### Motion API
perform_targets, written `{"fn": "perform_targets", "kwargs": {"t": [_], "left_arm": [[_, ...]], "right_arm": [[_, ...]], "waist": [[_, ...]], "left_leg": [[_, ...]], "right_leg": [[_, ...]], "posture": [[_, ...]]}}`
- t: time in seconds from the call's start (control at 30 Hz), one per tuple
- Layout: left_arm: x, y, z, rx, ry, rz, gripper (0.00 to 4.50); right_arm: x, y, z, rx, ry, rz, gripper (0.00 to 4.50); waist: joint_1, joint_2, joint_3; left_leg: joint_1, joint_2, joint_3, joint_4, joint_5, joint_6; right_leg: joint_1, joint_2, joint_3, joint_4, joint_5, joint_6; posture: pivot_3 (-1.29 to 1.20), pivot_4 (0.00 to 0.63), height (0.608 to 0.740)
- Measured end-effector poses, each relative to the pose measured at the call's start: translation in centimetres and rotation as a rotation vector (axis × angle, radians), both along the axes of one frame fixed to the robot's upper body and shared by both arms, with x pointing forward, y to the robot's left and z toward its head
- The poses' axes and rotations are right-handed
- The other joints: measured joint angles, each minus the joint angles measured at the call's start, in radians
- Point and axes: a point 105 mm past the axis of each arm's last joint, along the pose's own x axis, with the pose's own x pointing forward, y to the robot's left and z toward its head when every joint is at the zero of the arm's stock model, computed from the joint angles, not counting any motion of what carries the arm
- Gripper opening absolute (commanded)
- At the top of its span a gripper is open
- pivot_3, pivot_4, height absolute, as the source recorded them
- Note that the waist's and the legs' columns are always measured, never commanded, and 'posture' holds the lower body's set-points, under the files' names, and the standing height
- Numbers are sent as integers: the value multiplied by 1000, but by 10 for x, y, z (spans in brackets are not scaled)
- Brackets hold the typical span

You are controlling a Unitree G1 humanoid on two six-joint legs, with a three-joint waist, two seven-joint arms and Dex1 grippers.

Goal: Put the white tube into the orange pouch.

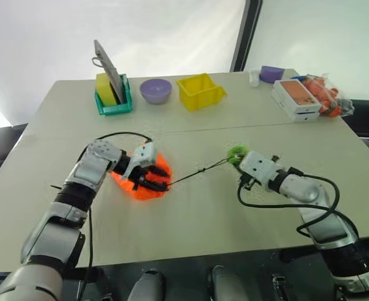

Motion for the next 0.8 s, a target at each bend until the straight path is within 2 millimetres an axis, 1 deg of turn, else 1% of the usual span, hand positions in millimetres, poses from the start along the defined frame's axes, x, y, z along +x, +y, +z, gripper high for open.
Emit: {"fn": "perform_targets", "kwargs": {"t": [0.03, 0.13, 0.2, 0.27, 0.33, 0.43, 0.53, 0.63, 0.7, 0.8], "left_arm": [[2, 2, 9, -36, -18, 34, 4119], [6, 16, 23, -122, -44, 148, 4119], [9, 33, 25, -157, -52, 250, 4119], [10, 55, 24, -167, -65, 365, 4119], [9, 77, 19, -175, -84, 481, 4119], [2, 111, 1, -172, -88, 667, 4119], [-10, 140, -17, -162, -90, 838, 4119], [-20, 156, -22, -165, -123, 952, 4119], [-28, 163, -25, -174, -146, 1009, 4119], [-41, 170, -38, -180, -131, 1073, 4119]], "right_arm": [[-3, 2, -1, 4, 7, 13, 3679], [-14, 4, -11, 30, 53, 44, 3679], [-21, 4, -17, 58, 87, 57, 3679], [-24, -1, -16, 110, 99, 52, 3679], [-24, -6, -8, 183, 81, 38, 3679], [-20, -19, 0, 296, 52, -5, 3679], [-18, -39, -5, 392, 85, -59, 3679], [-20, -43, -10, 465, 134, -50, 3679], [-19, -44, -10, 509, 149, -45, 3679], [-16, -47, -9, 551, 163, -53, 3679]], "waist": [[0, 0, 0], [-6, 1, -1], [-7, 1, -1], [-5, 1, -1], [-4, 2, -1], [-1, 1, -1], [5, 1, -1], [7, 1, -1], [5, 2, -2], [0, 3, -3]], "left_leg": [[0, 0, 0, 0, 0, 0], [1, 0, 0, 0, 0, 0], [1, 0, 0, 0, 0, 0], [1, 0, 0, 0, 0, 0], [2, 0, 0, 0, 0, 0], [2, 0, 0, 0, 0, 0], [1, 0, 0, 0, 0, 0], [1, 0, 0, 0, 0, 0], [2, 0, 1, 0, 0, 0], [2, 1, 2, 0, 0, 0]], "right_leg": [[0, 0, 0, 0, -1, 1], [0, 0, 0, 0, 0, 1], [0, 0, 0, 1, 0, 0], [0, 0, 1, 1, 0, 0], [0, 0, 1, 1, 0, 0], [1, 0, 1, 1, 2, -3], [1, 0, 2, 0, 2, -4], [1, 0, 2, -1, 2, -4], [1, 0, 2, -1, 2, -5], [0, 0, 3, -1, 3, -5]], "posture": [[0, 150, 740], [0, 150, 740], [0, 150, 740], [0, 150, 740], [0, 150, 740], [0, 150, 740], [0, 150, 740], [0, 150, 740], [0, 150, 740], [0, 150, 740]]}}
